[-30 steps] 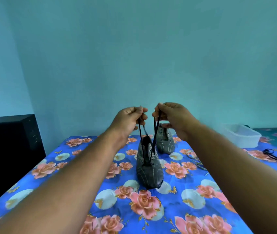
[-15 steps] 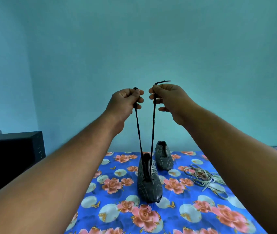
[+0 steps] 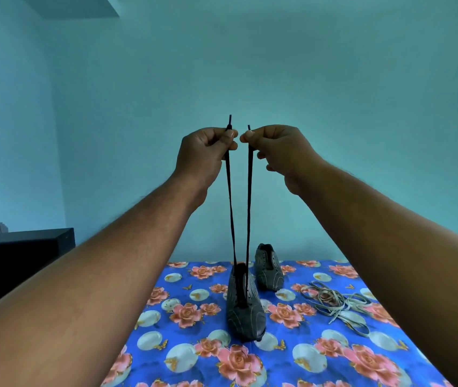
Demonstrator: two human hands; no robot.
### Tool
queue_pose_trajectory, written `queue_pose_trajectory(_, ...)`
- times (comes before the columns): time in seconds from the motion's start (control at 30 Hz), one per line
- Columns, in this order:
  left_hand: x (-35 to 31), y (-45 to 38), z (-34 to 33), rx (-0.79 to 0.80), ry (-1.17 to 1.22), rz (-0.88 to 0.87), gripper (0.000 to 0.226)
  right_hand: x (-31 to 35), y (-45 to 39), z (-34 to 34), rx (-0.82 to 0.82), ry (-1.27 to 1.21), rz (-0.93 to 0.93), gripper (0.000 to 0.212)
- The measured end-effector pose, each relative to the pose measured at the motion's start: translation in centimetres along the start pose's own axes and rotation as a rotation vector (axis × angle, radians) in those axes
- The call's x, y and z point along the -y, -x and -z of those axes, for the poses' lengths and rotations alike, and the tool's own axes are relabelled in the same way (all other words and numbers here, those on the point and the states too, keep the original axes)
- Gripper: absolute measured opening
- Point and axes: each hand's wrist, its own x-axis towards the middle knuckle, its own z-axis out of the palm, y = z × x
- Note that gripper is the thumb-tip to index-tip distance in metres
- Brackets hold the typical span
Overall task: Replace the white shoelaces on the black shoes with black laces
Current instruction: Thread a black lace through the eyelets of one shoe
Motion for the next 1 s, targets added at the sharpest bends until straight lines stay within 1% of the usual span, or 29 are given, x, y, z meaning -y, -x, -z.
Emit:
queue_pose_trajectory(0.23,0.3,0.8,-0.6,0.029,0.025,0.031,0.021,-0.6,0.3,0.2,-0.019,-0.058,0.01,0.019)
queue_pose_trajectory(0.3,0.8,0.9,-0.8,0.037,0.048,0.037,0.02,-1.2,0.2,0.2,-0.008,-0.087,0.0,0.017)
queue_pose_trajectory(0.4,2.7,1.1,-0.9,0.039,0.08,0.093,0.019,-2.8,0.2,0.3,0.023,-0.145,-0.042,0.02)
queue_pose_trajectory(0.53,7.8,2.2,-0.8,0.043,-0.086,0.17,0.021,-6.9,1.3,-0.1,0.072,-0.181,-0.126,0.02)
queue_pose_trajectory(0.63,12.8,4.0,-0.5,0.105,-0.226,0.261,0.016,-11.1,2.5,-0.8,0.056,-0.171,-0.179,0.02)
queue_pose_trajectory(0.73,18.7,6.6,0.2,0.196,-0.37,0.352,0.015,-16.5,3.7,-1.5,0.015,-0.055,-0.196,0.021)
queue_pose_trajectory(0.83,24.3,9.6,0.9,0.292,-0.492,0.442,0.022,-22.6,5.3,-2.7,0.033,0.083,-0.241,0.019)
queue_pose_trajectory(0.93,28.8,12.2,1.3,0.392,-0.592,0.53,0.029,-27.7,7.0,-3.8,0.12,0.209,-0.274,0.027)
queue_pose_trajectory(1.0,31.0,13.1,1.1,0.457,-0.705,0.538,0.031,-30.4,7.7,-4.5,0.201,0.284,-0.261,0.033)
